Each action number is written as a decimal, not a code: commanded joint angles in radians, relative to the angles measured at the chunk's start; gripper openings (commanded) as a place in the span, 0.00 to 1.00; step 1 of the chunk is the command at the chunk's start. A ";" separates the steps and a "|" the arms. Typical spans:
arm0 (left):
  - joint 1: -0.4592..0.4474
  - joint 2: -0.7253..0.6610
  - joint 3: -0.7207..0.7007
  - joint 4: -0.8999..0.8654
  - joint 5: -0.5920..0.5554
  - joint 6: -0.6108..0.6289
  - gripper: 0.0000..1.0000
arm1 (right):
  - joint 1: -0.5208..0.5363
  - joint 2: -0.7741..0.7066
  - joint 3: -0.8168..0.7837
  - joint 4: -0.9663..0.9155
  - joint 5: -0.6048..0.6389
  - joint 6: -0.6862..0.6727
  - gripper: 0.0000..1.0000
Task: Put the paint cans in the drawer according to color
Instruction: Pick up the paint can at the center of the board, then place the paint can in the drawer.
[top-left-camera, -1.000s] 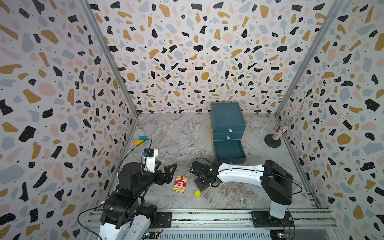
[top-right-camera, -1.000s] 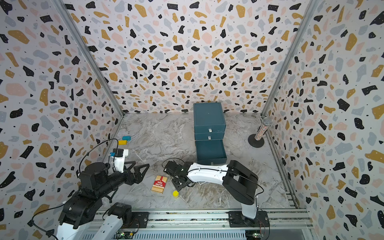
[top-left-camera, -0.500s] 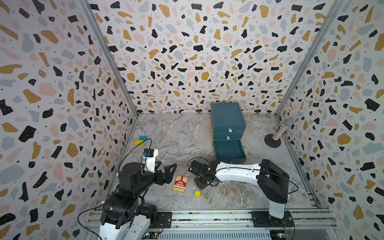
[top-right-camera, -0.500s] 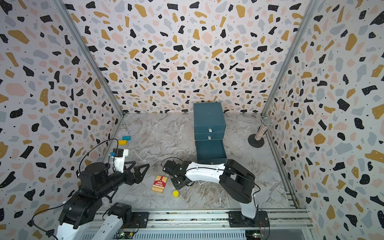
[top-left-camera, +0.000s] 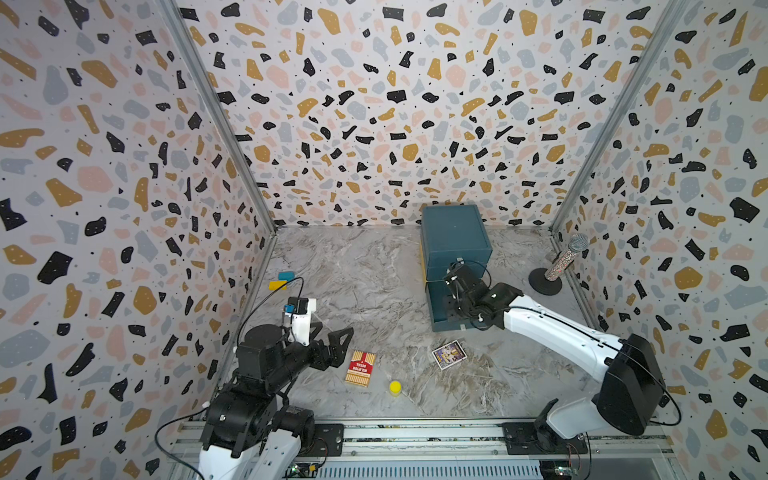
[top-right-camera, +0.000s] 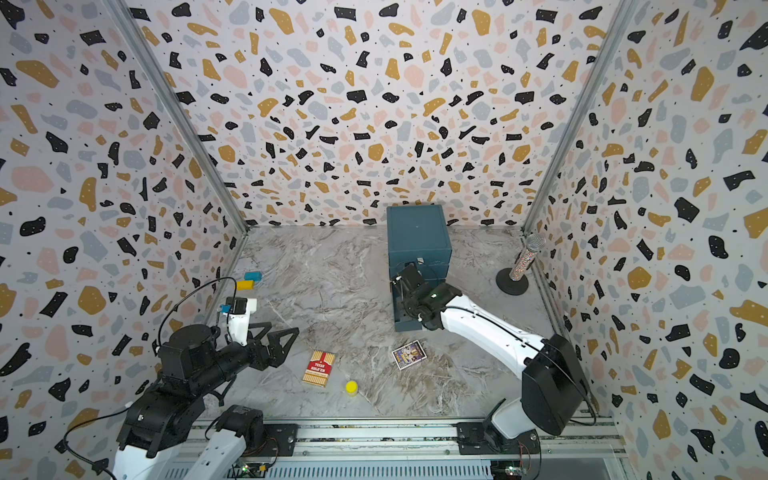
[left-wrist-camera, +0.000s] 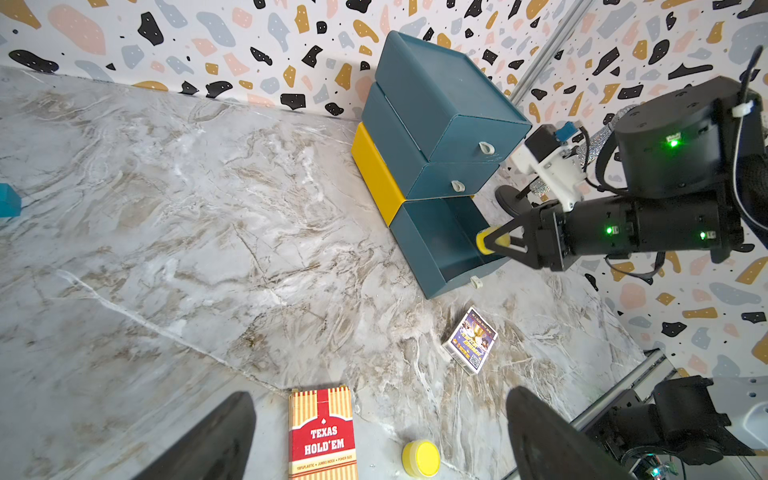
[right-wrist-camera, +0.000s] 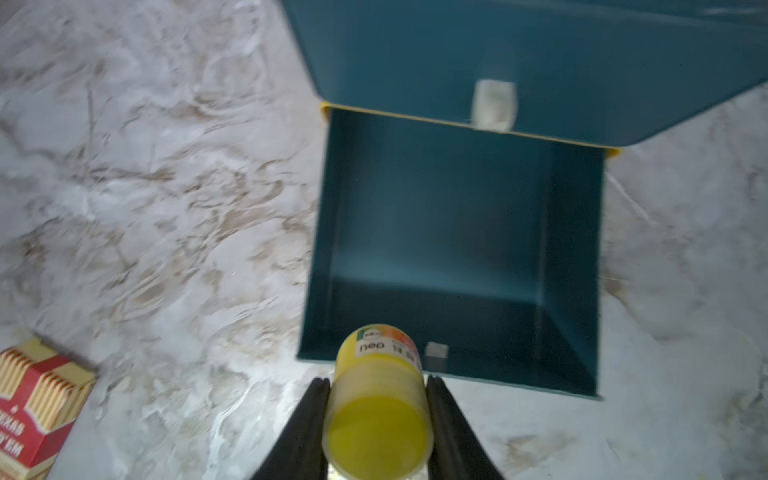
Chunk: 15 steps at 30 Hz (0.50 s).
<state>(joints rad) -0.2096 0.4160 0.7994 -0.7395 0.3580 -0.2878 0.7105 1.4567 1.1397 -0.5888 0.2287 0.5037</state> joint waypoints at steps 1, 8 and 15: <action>0.006 0.001 0.026 0.036 0.013 0.009 0.97 | -0.093 -0.016 -0.050 0.009 -0.021 -0.035 0.23; 0.006 0.004 0.025 0.038 0.015 0.009 0.97 | -0.206 0.050 -0.103 0.093 -0.064 -0.034 0.22; 0.005 0.018 0.017 0.056 0.052 0.009 0.97 | -0.231 0.119 -0.112 0.154 -0.047 -0.053 0.22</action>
<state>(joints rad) -0.2096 0.4198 0.7994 -0.7353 0.3744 -0.2882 0.4843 1.5745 1.0206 -0.4690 0.1761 0.4652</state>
